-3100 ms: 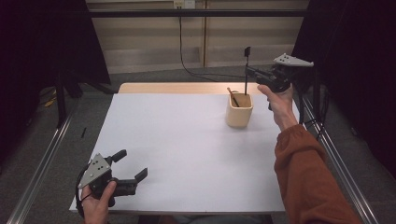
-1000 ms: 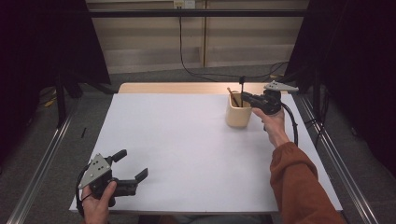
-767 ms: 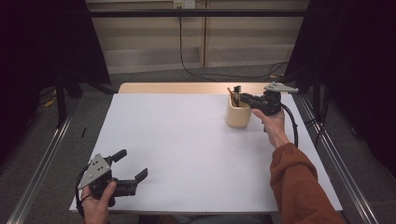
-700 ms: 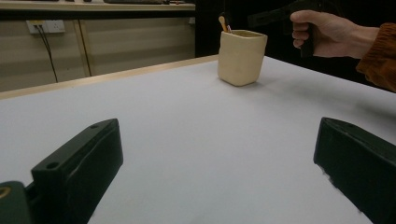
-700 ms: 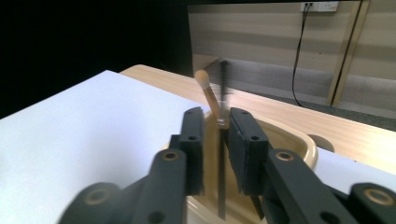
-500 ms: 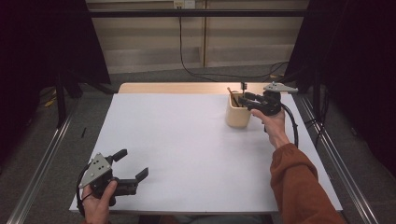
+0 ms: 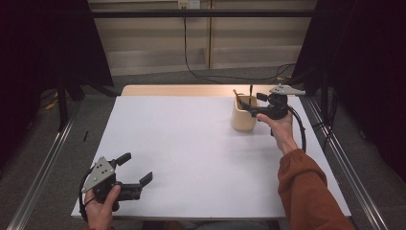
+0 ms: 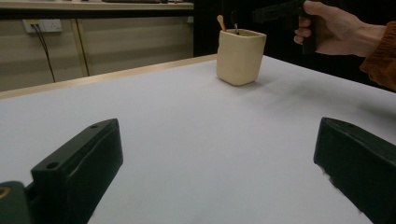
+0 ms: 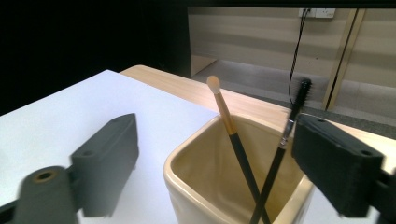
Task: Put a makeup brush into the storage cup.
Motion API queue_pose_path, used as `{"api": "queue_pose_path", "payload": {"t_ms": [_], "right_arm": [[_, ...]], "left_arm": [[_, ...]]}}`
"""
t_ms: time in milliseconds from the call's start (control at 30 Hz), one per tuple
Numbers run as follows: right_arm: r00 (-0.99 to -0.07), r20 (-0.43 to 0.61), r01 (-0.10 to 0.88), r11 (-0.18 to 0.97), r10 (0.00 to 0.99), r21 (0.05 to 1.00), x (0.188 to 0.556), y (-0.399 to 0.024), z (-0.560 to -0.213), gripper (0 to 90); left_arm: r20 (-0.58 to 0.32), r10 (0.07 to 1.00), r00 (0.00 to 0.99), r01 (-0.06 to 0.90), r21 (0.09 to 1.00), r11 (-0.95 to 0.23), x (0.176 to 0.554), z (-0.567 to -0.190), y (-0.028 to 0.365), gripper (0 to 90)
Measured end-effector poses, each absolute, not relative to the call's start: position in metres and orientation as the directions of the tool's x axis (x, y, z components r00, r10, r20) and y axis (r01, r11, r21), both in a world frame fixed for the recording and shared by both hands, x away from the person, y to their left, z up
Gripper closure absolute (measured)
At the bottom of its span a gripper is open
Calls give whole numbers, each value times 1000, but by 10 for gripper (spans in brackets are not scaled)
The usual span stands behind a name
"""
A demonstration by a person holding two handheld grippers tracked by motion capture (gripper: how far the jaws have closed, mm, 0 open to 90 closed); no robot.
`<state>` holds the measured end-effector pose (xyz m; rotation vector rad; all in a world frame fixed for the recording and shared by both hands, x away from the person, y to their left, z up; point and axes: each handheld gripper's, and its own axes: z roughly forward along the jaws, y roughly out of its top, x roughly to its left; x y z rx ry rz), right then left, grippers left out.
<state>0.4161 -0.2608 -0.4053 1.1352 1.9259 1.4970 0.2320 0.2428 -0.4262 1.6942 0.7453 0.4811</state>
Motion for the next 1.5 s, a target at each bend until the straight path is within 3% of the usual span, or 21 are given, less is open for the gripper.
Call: {"api": "queue_pose_path", "payload": {"t_ms": [33,233,733,1500], "right_arm": [[-555,135,334,72,821,940,415,-260,-405,80],[-557,116,313,78,822,946,410,-256,-404,12],[-559,149,320,47,815,946,392,-257,-402,22],[-577,85,247,75,812,966,336,-262,-401,22]], "left_arm": [[-71,698,712,225,965,-131,232,-426,243,12],[-70,698,713,225,965,-133,232,-426,243,12],[-69,696,714,220,967,-131,230,-426,244,12],[-74,706,705,222,968,-121,230,-426,248,11]]}}
